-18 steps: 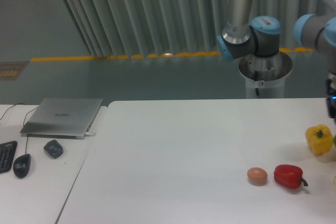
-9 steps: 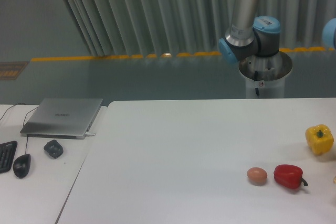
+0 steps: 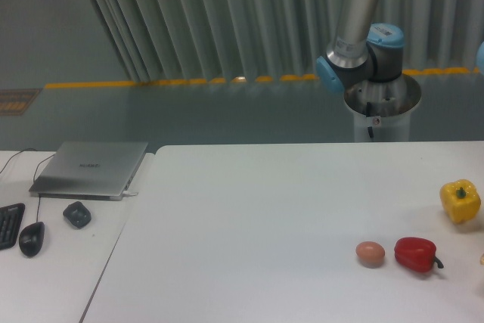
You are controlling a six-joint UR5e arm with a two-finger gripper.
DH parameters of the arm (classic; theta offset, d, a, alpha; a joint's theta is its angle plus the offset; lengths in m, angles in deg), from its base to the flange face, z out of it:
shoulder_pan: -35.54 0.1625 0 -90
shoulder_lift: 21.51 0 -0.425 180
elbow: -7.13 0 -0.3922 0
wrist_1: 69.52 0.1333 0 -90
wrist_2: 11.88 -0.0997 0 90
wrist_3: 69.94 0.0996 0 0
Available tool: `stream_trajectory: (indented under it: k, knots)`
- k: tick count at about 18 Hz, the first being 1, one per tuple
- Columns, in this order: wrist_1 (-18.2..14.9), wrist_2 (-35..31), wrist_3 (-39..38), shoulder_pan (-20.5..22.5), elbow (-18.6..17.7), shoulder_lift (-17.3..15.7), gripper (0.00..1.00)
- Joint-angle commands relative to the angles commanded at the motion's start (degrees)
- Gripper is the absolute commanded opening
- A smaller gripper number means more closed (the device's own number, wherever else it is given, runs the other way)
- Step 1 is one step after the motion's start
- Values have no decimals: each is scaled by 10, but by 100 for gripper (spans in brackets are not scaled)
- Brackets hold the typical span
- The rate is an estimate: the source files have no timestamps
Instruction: Place the green peppers in a basket
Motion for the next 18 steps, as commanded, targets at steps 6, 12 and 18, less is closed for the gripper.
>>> stream_trajectory:
  k: [6,12,18]
  knots:
    - [5,1,-3,1,-3,2,100]
    - [5,4,-8,1,-2,3,100]
    - [5,8,-53,-1,-3,2,100]
